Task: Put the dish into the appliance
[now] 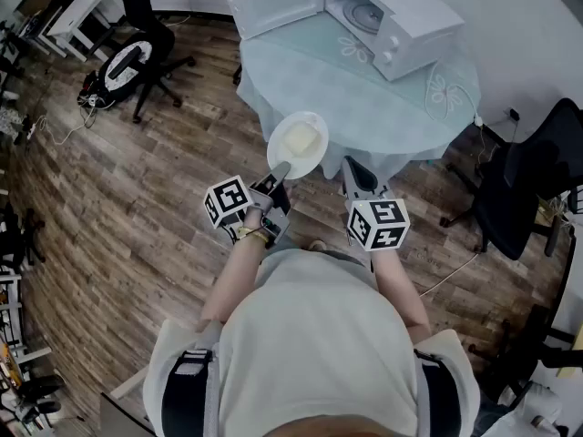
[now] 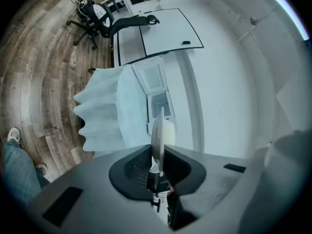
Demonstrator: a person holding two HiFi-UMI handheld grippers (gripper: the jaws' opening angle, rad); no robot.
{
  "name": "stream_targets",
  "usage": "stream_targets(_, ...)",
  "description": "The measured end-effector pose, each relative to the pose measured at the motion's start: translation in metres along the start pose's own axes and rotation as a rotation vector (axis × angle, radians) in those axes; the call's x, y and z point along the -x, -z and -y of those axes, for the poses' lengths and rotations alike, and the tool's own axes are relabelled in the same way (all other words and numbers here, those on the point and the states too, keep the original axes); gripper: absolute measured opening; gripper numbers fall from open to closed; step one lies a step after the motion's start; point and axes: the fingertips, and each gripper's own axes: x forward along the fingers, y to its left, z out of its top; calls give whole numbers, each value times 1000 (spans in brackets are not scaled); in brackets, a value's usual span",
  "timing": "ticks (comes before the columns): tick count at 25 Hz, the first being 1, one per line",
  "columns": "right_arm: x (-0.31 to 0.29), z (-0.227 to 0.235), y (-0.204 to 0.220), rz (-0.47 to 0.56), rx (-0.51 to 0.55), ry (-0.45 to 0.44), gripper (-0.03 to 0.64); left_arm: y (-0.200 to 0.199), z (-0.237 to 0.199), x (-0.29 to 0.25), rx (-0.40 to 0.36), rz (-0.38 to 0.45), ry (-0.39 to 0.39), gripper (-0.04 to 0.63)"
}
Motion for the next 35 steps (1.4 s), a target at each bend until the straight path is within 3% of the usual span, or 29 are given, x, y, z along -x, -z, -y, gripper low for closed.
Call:
stream_targets(13, 14, -5, 1, -7, 39, -15, 5, 12, 5, 0, 8, 2, 21, 43)
stream_targets(22, 23, -3, 1, 16, -28, -36, 5, 20, 3, 1, 25, 5, 19, 44)
stream_targets(35, 20, -3, 3, -5, -24, -53, 5, 17, 11, -5, 4, -10, 12, 44)
